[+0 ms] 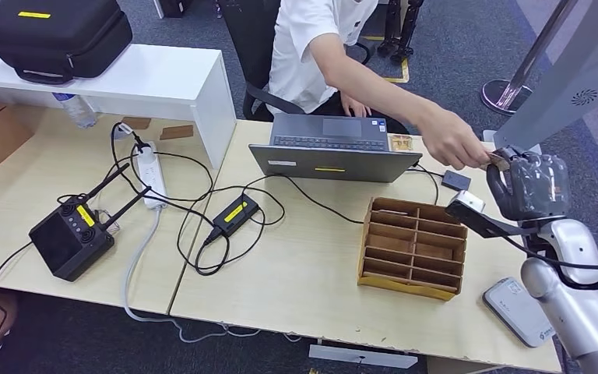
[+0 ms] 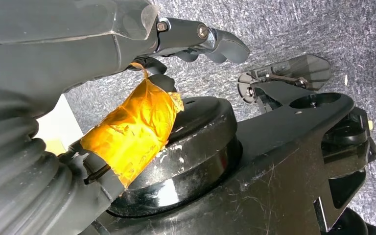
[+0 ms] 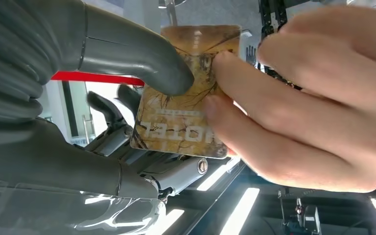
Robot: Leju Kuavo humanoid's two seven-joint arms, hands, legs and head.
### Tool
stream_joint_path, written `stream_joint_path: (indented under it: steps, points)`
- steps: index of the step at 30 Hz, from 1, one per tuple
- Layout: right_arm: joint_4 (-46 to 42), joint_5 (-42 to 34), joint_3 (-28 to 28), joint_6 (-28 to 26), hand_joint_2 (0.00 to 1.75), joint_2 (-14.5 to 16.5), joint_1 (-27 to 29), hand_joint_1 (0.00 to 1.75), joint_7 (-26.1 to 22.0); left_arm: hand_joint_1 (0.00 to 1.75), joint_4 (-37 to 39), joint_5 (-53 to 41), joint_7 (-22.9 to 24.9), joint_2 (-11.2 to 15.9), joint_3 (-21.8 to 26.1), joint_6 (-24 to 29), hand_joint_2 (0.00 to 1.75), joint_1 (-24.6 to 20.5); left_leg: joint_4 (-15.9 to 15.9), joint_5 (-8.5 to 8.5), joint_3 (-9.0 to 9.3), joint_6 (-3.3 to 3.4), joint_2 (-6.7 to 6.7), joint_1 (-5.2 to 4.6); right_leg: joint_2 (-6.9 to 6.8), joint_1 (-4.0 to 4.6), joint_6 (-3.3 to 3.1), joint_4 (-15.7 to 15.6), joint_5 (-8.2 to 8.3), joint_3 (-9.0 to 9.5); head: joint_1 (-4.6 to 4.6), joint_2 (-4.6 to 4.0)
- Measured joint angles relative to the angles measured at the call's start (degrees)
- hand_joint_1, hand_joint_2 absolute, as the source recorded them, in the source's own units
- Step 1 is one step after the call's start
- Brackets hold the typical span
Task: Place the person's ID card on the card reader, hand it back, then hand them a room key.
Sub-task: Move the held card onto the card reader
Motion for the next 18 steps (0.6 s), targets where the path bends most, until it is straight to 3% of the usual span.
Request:
stream_joint_path:
  steps: [10, 18]
  points:
    - [-1.71, -0.12, -1.36, -1.03, 1.75, -0.02, 3.04, 1.75, -0.53, 0.00, 0.00, -1.70, -1.28, -0.01, -0.17, 1.38, 1.75, 0.03, 0.00, 0.00, -0.01, 0.00, -0.04, 0.01, -0.03, 0.00, 0.00, -0.03, -0.01, 0.00, 0.00, 0.00]
    - [-10.00, -2.64, -8.25, -5.62, 1.75, -0.11, 16.87, 1.75, -2.95, 0.00, 0.00, -1.54, -0.55, -0.18, -0.16, 3.23, 1.75, 0.09, -0.01, -0.04, -0.07, 0.01, -0.10, 0.01, -0.14, 0.01, -0.02, -0.05, -0.06, -0.01, 0.00, 0.00]
